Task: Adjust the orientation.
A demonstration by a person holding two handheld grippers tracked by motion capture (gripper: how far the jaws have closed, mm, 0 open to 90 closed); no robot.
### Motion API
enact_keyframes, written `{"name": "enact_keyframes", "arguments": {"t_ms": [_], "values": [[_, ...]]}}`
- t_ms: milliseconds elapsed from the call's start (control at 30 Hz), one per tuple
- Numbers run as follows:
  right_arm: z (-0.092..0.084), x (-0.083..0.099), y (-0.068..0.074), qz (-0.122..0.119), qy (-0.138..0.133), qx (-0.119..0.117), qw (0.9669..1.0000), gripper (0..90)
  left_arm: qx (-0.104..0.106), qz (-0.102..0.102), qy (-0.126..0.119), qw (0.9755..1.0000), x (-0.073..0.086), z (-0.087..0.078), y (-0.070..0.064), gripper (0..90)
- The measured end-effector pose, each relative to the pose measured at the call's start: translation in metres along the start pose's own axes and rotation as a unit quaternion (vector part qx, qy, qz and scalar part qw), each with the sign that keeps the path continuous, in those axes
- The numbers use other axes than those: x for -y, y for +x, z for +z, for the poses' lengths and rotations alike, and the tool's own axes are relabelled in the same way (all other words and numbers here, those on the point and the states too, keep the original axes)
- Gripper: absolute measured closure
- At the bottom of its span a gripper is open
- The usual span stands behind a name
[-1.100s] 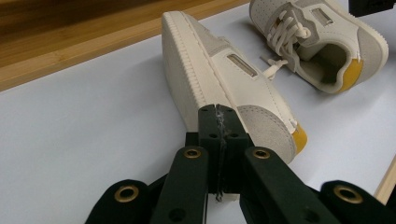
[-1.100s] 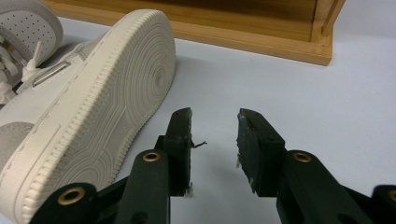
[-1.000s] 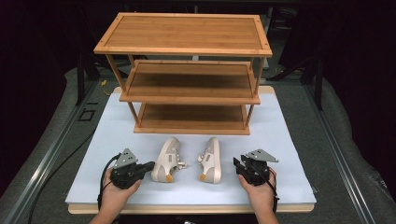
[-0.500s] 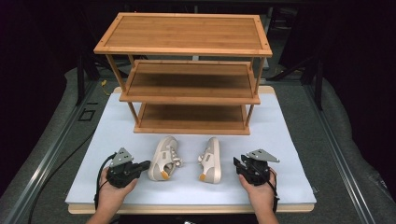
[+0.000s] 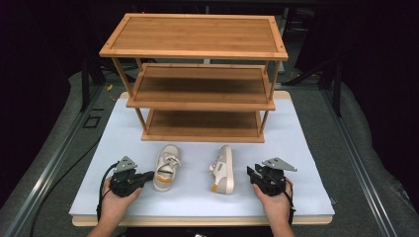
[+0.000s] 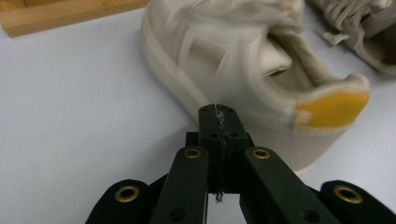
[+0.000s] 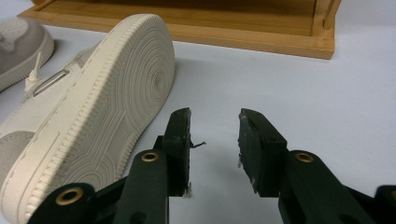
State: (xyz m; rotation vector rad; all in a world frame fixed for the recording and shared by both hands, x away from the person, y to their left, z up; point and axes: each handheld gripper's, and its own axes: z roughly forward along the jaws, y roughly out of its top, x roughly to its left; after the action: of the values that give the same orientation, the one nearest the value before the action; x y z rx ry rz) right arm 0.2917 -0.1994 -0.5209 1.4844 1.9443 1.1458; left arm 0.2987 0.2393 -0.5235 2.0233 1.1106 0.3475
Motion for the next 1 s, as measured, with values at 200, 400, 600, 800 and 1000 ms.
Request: {"name": "enact_keyframes", "arguments": {"t_ms": [200,400,600,800,1000], "values": [[-0.002,-0.001,0.002,-0.005,0.005,-0.013,0.9999,77.9,0.005,-0.016,-0.014,0.9998,-0.001,-0.002,0.003,89.9],[-0.005,-0.005,0.014,-0.029,0.005,-0.038,0.9988,90.0,0.001,-0.024,-0.021,0.9995,-0.001,-0.004,0.004,85.0],[-0.009,-0.006,0.03,-0.048,0.0,-0.069,0.9964,90.0,0.001,-0.033,-0.03,0.999,0.0,-0.005,0.005,76.6],[-0.012,-0.006,0.035,-0.035,-0.016,-0.091,0.9951,90.0,-0.004,-0.041,-0.036,0.9985,0.002,-0.004,0.007,65.3],[-0.018,-0.009,0.051,-0.079,-0.027,-0.067,0.9943,90.0,-0.003,-0.044,-0.037,0.9983,0.002,-0.003,0.007,64.4]]}}
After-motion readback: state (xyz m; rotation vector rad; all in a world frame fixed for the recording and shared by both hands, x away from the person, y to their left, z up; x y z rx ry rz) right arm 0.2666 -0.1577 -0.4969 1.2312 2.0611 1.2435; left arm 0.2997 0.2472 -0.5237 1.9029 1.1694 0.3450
